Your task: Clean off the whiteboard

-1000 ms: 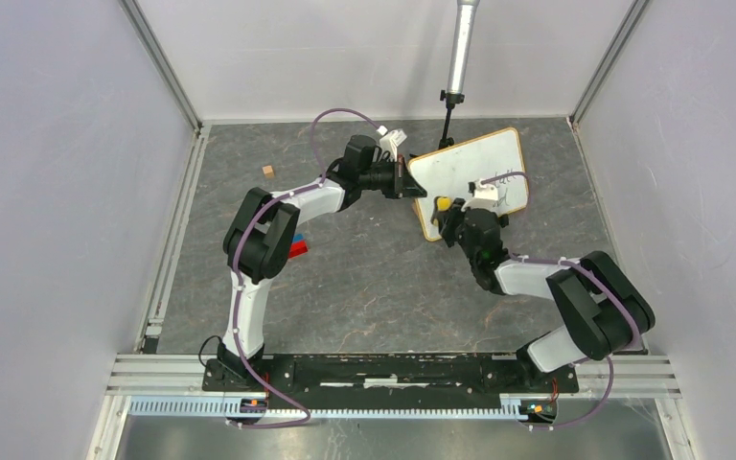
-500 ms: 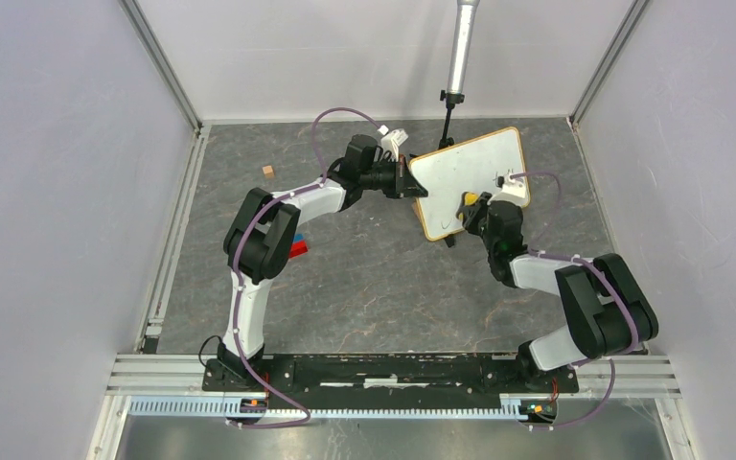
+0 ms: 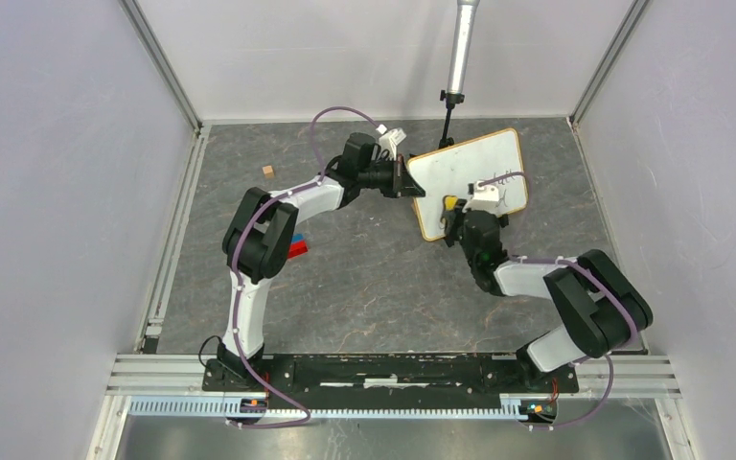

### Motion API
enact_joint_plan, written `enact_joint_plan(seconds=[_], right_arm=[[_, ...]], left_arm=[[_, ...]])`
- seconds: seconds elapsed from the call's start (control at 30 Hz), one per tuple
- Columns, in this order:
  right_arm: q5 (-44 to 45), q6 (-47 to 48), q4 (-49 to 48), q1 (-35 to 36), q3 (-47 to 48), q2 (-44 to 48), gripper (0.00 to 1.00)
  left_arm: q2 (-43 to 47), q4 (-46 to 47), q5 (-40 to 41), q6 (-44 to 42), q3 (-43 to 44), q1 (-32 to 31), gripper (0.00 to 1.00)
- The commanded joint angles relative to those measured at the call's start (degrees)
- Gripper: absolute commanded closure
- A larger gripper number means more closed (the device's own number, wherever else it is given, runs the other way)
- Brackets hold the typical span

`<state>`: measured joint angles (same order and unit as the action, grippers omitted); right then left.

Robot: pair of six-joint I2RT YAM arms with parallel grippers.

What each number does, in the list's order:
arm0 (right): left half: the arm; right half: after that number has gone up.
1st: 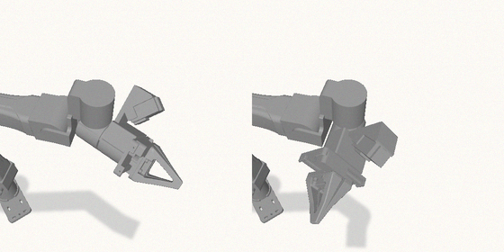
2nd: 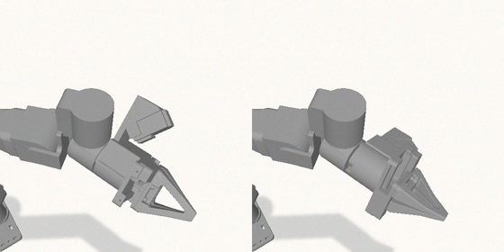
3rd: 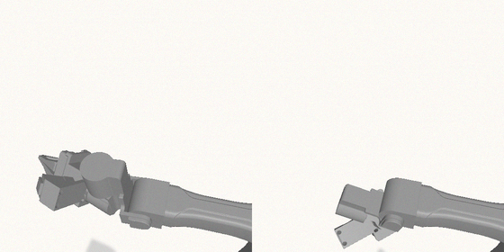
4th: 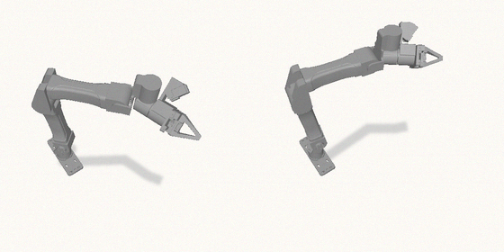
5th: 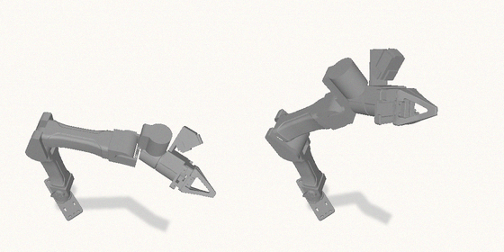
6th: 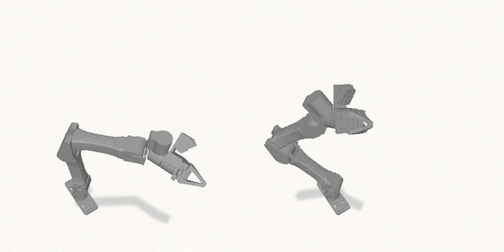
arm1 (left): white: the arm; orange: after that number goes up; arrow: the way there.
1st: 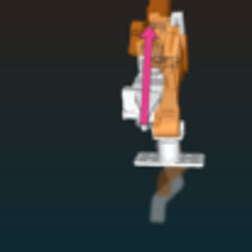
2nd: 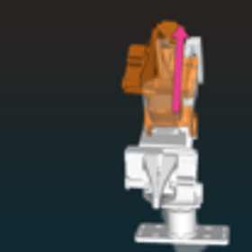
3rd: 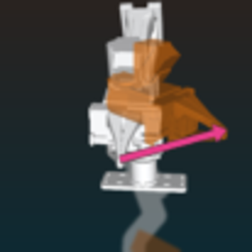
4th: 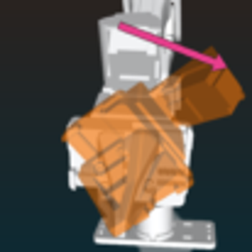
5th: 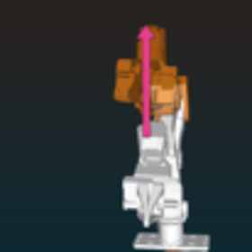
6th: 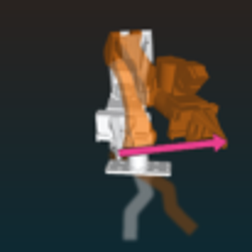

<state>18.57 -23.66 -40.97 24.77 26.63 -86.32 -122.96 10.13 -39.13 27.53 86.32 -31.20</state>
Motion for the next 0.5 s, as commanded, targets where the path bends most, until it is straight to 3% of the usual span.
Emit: enact_joint_plan(seconds=[0.0, 0.23, 0.47], right_arm=[[-3.91, -1.43, -3.53, 8.02, -1.34, -4.82, 0.89], [3.01, -2.78, -7.53, 4.87, -7.70, 1.04, 0.82], [-2.37, -0.73, -5.52, -2.55, -8.86, 2.75, 0.83]], left_arm=[[-1.98, -9.06, 6.37, -9.86, 0.21, -0.95, 0.98], [-2.30, -9.60, 5.81, -10.19, 0.52, -0.88, 0.98], [-2.29, -9.65, 5.49, -10.17, 0.70, -0.79, 0.98]])
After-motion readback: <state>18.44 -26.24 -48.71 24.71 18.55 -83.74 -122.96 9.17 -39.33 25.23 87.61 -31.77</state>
